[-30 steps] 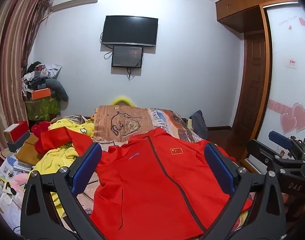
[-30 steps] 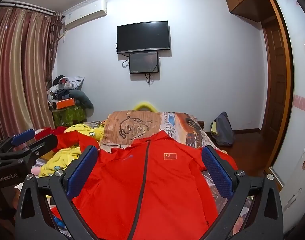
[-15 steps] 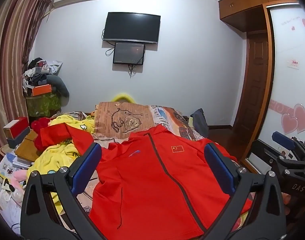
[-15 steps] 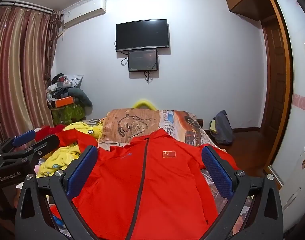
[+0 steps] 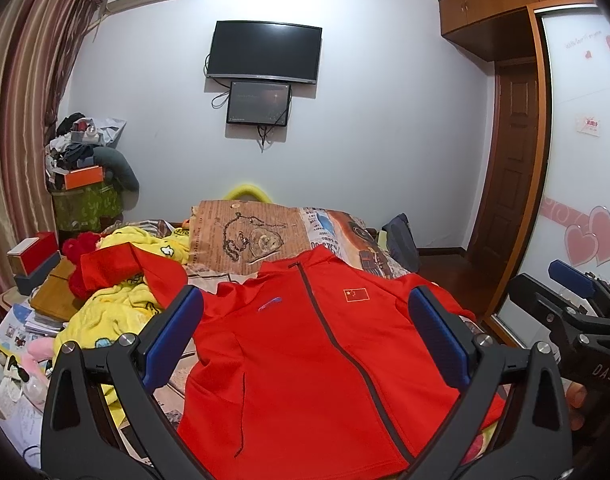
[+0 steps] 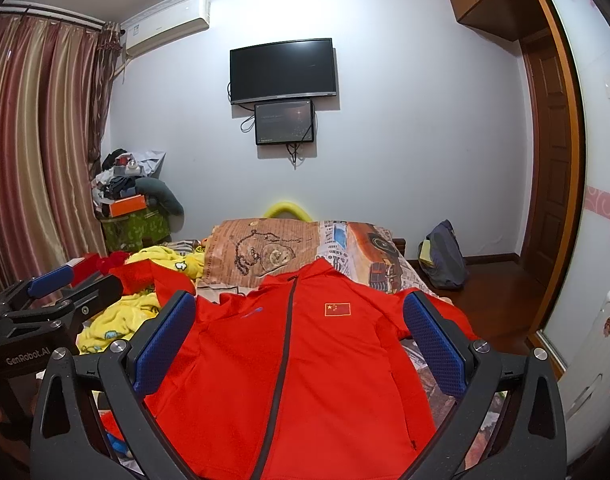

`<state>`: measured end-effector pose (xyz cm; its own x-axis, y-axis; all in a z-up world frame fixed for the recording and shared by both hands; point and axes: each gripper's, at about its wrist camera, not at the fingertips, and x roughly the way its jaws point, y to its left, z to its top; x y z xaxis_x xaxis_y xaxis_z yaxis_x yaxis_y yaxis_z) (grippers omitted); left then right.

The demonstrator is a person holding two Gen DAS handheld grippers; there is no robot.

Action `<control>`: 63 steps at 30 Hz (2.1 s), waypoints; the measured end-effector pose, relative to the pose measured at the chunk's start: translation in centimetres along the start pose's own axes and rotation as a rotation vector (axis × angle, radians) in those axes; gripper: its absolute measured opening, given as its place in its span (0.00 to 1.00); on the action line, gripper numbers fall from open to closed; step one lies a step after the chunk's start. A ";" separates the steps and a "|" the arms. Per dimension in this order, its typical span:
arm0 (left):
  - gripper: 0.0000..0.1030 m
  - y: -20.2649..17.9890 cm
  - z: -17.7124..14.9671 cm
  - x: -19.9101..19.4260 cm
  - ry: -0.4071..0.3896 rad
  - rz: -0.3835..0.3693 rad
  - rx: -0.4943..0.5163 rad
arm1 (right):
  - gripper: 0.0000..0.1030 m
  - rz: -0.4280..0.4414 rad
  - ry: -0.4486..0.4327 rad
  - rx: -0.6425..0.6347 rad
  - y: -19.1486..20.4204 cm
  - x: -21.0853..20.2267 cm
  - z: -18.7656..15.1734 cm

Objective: Fold large clothes

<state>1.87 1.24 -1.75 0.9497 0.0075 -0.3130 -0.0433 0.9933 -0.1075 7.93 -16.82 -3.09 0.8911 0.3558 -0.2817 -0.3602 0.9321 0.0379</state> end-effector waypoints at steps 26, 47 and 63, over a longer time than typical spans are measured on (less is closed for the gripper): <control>1.00 -0.2 0.2 0.0 0.005 0.007 -0.003 | 1.00 -0.001 0.005 0.010 -0.1 0.1 0.1; 1.00 -0.3 0.0 0.2 0.005 0.007 -0.003 | 1.00 -0.001 0.015 0.011 0.0 0.2 -0.2; 1.00 2.8 1.0 4.4 0.037 0.066 -0.024 | 1.00 0.011 0.062 0.014 0.1 5.1 0.6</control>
<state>6.27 4.19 -2.47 0.9324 0.0687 -0.3548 -0.1138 0.9876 -0.1080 12.56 -14.85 -3.99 0.8681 0.3620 -0.3396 -0.3659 0.9290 0.0550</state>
